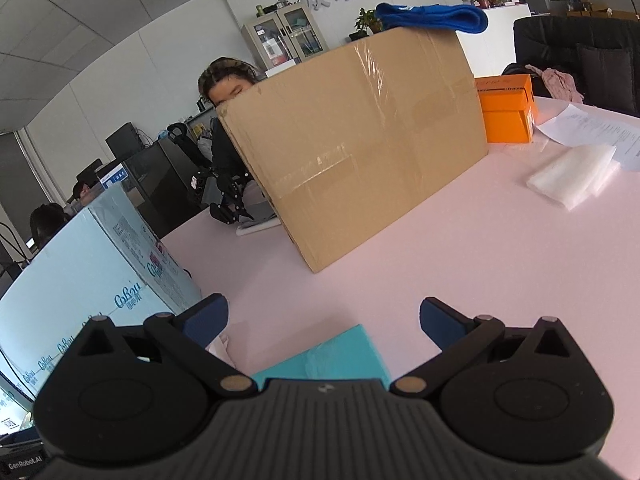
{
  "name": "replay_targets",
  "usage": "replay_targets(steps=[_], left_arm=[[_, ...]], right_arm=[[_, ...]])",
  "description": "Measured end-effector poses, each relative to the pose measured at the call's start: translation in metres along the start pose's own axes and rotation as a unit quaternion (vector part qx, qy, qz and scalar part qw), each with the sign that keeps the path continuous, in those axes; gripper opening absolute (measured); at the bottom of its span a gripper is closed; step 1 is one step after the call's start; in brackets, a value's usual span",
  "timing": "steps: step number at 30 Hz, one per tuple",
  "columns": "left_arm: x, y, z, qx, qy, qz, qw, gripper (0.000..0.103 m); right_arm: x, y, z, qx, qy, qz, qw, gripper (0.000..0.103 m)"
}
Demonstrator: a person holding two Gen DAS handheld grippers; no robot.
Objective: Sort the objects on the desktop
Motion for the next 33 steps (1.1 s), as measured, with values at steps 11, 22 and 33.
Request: replay_targets(steps=[11,22,33], left_arm=[[-0.018,-0.010,0.020,-0.022,0.028,-0.021,0.9991,0.092],[-0.027,-0.018,0.036,-0.044,0.038,-0.030,0.9979,0.092],[-0.031,-0.026,0.053,-0.066,0.048,-0.035,0.9961,0.092]], right_arm=[[-0.001,-0.007,0.014,-0.016,0.018,0.005,1.000,0.103],[-0.001,-0.013,0.030,-0.042,0.023,0.000,0.999,0.103],[0.007,-0.024,0.057,-0.086,0.023,0.003,0.996,0.103]])
Point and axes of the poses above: each gripper's, at about its wrist camera, not at the fingertips, and y roughly against the way its jaws point, x to its right, z to its underside, the point moved 9 cm from there along -y, roughly the way its jaws point, and after that the axes turned 9 degrees about x, right-handed, at the moved point
